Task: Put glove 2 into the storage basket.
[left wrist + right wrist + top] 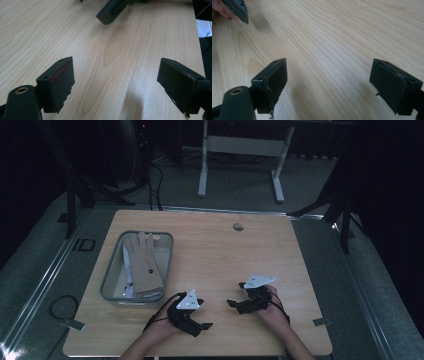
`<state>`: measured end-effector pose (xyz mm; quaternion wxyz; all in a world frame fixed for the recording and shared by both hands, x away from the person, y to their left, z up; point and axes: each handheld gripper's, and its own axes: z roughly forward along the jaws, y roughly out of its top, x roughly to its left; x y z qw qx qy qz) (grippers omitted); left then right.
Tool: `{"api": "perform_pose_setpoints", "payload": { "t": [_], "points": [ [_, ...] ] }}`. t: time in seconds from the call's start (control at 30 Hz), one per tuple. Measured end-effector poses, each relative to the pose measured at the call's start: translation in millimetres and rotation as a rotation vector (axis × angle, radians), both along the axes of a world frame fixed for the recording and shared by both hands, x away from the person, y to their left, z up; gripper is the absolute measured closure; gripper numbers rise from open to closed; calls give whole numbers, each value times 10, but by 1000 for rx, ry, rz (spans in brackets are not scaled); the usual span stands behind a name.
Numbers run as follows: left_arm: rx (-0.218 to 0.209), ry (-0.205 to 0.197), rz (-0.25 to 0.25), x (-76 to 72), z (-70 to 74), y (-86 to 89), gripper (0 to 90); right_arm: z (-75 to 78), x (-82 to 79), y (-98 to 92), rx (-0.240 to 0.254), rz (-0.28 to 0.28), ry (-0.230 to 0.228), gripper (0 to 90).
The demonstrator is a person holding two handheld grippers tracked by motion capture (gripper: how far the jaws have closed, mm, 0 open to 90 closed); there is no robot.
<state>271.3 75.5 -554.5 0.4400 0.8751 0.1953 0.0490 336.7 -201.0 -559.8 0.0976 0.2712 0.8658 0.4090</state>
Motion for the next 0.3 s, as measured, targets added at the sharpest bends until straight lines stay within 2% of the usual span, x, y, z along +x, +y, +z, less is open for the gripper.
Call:
{"api": "perform_pose_setpoints", "payload": {
  "t": [0.3],
  "points": [
    [-1, 5, -7, 1, -3, -6, 143, -1, 11, 0, -4, -2, 3, 145]
  ]
}}
